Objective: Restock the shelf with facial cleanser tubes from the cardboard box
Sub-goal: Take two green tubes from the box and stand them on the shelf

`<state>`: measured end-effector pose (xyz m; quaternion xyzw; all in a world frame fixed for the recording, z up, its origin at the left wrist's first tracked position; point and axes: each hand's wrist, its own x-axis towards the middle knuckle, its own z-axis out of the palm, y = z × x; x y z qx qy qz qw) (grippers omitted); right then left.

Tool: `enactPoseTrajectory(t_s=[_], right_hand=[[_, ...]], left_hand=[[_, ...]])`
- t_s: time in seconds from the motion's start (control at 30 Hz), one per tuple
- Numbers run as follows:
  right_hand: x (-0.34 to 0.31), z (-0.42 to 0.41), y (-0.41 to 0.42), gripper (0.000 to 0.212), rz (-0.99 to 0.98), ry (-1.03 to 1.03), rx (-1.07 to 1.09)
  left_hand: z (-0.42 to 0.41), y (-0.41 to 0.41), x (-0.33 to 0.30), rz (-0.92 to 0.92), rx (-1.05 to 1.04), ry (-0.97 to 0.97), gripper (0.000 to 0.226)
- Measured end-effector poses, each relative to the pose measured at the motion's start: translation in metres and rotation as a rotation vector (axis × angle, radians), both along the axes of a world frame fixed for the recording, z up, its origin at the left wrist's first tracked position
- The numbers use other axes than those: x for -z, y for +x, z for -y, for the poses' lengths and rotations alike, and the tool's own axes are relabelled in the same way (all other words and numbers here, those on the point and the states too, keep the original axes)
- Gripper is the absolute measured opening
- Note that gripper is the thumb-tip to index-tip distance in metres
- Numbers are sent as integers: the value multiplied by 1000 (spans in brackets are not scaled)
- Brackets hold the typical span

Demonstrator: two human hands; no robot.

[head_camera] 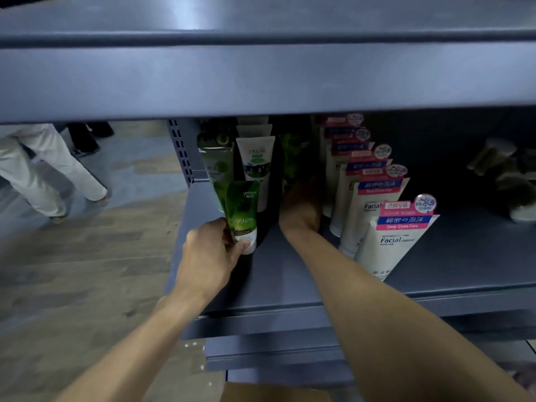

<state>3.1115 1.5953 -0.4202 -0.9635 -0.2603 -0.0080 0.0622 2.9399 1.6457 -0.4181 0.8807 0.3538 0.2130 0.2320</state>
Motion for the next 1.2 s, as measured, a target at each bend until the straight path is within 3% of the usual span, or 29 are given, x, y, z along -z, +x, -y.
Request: enactPoseTrajectory(t_s=[0.3,1.2], right_hand=[[-16,-9,5,60,-154,314,55],[-13,-12,7,69,-210,452,91]], left_hand=[[3,2,-4,8,0,36,16],[1,3,2,38,-9,-29,14]])
